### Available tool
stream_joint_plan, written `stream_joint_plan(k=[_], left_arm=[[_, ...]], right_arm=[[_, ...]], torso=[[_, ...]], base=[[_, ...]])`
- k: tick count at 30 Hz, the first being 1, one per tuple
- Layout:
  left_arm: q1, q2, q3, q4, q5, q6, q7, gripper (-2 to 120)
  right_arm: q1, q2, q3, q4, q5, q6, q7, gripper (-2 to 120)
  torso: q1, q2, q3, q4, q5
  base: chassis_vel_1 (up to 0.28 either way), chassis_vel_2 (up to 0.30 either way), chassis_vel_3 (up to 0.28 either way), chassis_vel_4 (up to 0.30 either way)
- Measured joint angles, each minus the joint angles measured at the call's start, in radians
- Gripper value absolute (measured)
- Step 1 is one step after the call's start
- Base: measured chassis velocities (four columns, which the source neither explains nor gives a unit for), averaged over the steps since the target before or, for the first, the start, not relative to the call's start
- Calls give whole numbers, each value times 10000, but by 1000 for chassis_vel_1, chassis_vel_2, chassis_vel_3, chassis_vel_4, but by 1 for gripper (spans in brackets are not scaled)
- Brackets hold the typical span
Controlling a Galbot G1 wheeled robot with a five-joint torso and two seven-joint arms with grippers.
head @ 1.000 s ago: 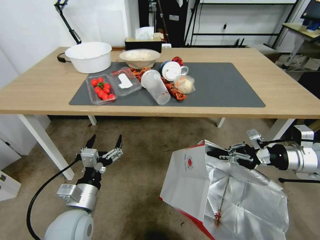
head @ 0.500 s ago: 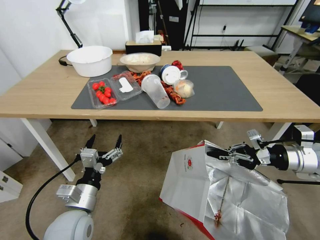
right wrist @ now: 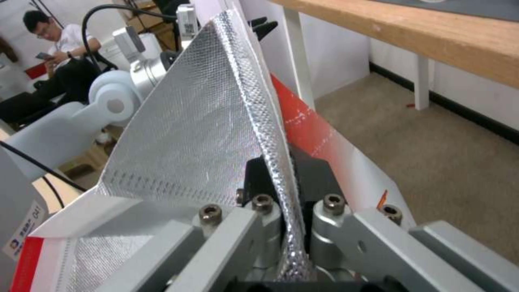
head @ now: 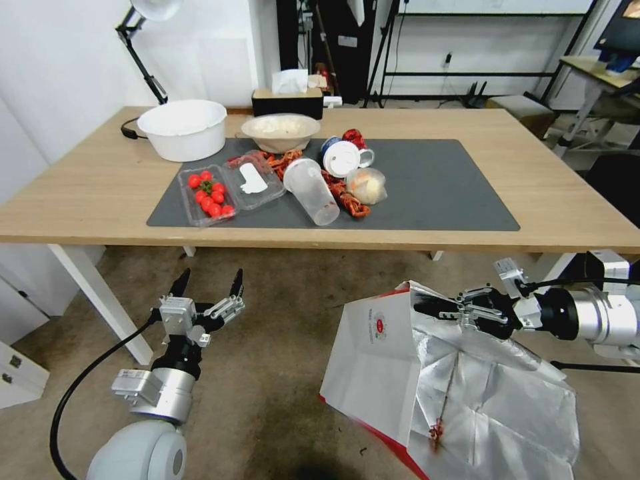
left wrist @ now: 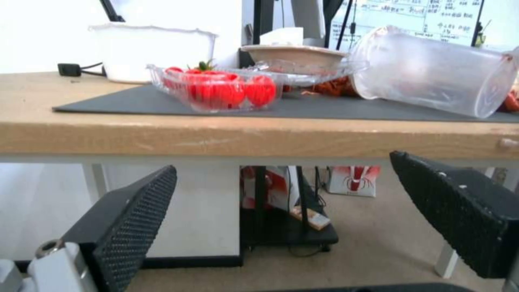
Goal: Pick up the food delivery bag from the floor and place it on the table.
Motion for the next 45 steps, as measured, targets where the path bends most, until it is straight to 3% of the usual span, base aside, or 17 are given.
stream_joint_plan(k=[13,45], left_arm=[[-57,10,4,50,-8,6,-6,98],[-84,15,12,114,-11,28,-6,98]], right_arm=[[-15,-112,3,-4,-13,-1,-1,0],[-9,-77,-41,-41,-30,27,-2,0]], torso=[[380,922,538,0,-1],[948,2271,1322,0,-1]], base=[[0,0,0,0],[0,0,0,0]])
